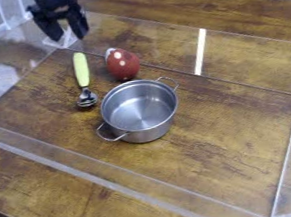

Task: Remove the mushroom from the silver pot and put it on the table

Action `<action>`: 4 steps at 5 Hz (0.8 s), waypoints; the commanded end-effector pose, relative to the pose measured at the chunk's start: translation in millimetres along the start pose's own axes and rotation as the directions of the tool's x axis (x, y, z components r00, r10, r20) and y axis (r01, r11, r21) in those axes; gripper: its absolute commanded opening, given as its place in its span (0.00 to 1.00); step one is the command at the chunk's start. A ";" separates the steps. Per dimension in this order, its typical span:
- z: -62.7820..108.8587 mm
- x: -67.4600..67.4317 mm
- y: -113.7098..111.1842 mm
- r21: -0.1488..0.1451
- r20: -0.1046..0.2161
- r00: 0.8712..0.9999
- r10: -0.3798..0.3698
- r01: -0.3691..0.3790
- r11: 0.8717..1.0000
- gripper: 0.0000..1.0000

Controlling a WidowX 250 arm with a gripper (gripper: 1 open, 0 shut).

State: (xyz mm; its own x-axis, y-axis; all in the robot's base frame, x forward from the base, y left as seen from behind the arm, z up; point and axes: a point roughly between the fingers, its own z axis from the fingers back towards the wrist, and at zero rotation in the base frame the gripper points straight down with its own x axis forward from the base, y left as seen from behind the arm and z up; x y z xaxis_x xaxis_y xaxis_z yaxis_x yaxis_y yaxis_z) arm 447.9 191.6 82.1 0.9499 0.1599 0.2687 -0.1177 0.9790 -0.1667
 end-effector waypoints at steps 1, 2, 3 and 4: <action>23.2 11.4 -11.5 0.009 0.052 0.997 -0.056 0.056 0.998 1.00; 19.8 6.0 -10.2 -0.006 0.033 0.996 -0.087 0.087 0.996 1.00; 10.4 0.2 -3.2 -0.008 0.021 0.996 -0.090 0.090 0.996 1.00; 5.3 -3.7 3.8 -0.008 0.016 0.996 -0.085 0.086 0.996 1.00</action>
State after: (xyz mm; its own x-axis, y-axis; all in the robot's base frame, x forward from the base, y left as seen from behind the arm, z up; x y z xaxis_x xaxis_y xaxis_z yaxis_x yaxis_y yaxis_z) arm 441.5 184.0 62.3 0.9674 0.0724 0.2427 -0.0294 0.9839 -0.1762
